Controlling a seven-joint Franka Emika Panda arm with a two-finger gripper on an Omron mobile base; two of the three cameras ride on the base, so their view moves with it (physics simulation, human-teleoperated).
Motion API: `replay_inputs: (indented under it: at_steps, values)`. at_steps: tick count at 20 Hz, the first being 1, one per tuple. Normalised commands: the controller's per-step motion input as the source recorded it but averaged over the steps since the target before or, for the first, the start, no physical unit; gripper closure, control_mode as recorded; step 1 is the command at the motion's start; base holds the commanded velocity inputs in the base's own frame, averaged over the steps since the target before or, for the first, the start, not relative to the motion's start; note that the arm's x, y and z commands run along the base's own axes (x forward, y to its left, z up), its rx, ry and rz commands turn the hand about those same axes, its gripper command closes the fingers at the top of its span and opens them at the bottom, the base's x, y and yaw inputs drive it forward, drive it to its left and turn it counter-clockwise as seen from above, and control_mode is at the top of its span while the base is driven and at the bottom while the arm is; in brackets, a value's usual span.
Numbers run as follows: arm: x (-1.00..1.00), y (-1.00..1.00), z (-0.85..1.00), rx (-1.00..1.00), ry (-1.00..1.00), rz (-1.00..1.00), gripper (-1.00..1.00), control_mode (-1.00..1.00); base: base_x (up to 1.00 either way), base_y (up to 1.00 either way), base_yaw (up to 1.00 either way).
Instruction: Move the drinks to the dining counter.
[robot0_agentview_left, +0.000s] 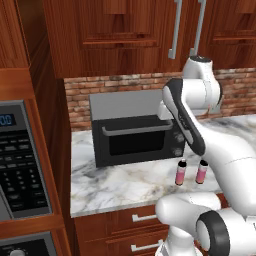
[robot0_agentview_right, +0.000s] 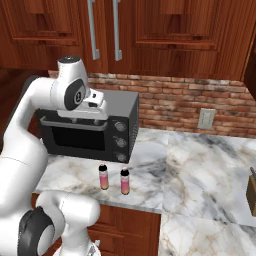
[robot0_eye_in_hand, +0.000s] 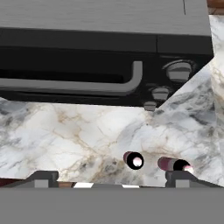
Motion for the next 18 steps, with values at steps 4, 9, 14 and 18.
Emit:
replay_inputs:
  at_steps: [4,9,14,18]
  values:
    - [-0.43,-0.12,-0.16,0.00,0.00,0.00,-1.00,-1.00,0.00,0.00,0.00]
    - [-0.34,-0.07,-0.14,0.00,0.00,0.00,-1.00,-1.00,0.00,0.00,0.00]
    - [-0.24,-0.17,-0.16,0.00,0.00,0.00,-1.00,-1.00,0.00,0.00,0.00]
    - [-0.06,-0.18,-0.22,0.00,0.00,0.00,-1.00,-1.00,0.00,0.00,0.00]
